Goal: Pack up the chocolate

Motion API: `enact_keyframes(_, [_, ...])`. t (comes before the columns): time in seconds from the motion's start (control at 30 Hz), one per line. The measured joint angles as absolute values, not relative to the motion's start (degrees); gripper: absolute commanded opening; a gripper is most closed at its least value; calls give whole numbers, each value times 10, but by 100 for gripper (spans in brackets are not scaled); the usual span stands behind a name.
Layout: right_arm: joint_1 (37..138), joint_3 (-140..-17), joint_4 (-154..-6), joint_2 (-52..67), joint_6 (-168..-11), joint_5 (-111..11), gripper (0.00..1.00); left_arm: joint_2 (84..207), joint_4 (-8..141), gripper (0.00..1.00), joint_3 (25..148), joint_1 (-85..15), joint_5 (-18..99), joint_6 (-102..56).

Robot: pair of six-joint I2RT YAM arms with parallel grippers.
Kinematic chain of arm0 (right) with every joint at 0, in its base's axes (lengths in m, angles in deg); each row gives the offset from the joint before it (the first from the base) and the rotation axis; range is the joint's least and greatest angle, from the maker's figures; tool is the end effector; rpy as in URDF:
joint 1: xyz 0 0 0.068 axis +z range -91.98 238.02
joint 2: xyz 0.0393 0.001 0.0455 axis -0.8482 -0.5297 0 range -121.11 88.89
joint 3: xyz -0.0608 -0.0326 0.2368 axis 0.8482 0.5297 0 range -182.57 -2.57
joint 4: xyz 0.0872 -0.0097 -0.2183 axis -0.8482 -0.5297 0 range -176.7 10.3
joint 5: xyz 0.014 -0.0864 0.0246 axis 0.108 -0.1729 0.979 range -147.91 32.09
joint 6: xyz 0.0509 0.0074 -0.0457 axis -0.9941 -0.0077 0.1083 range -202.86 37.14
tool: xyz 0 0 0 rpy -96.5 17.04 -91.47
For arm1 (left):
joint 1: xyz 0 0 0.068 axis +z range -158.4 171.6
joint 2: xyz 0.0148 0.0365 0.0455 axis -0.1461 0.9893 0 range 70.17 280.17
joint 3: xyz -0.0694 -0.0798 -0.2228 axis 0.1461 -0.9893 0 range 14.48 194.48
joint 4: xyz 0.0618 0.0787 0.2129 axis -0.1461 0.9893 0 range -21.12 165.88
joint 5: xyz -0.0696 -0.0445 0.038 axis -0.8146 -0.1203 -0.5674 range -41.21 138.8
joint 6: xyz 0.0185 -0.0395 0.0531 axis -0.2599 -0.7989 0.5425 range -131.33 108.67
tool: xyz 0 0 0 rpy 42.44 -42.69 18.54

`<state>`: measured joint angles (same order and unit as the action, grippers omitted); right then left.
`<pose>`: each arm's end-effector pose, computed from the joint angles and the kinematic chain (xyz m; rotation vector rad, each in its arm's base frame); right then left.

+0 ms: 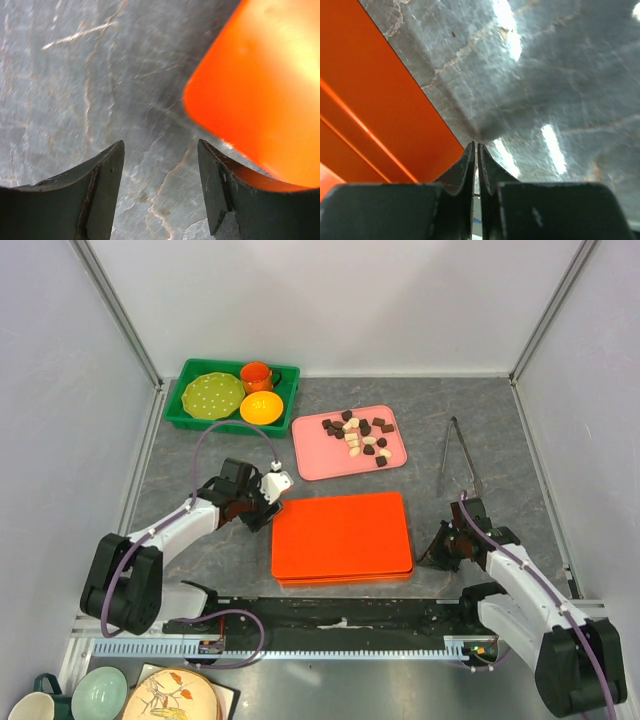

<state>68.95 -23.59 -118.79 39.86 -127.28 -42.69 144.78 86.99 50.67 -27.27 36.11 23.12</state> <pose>0.1288 0.0397 0.1259 0.7468 2.7502 0.6050 0.2185 -0.0874 0.1472 1.2103 2.2224 -0.1755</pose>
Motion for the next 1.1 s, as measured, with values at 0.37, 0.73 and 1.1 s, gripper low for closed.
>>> enact_keyframes(0.37, [739, -224, -1101, 343, -1316, -423, 3, 1449, 865, 66, 502, -310, 368, 224])
enact_keyframes(0.73, [773, -207, -1024, 325, -1378, -417, 3, 1419, 870, 66, 493, -310, 416, 224])
enact_keyframes(1.1, [782, -296, -1144, 385, -1327, -548, 6, 1382, 899, 66, 482, -309, 428, 224])
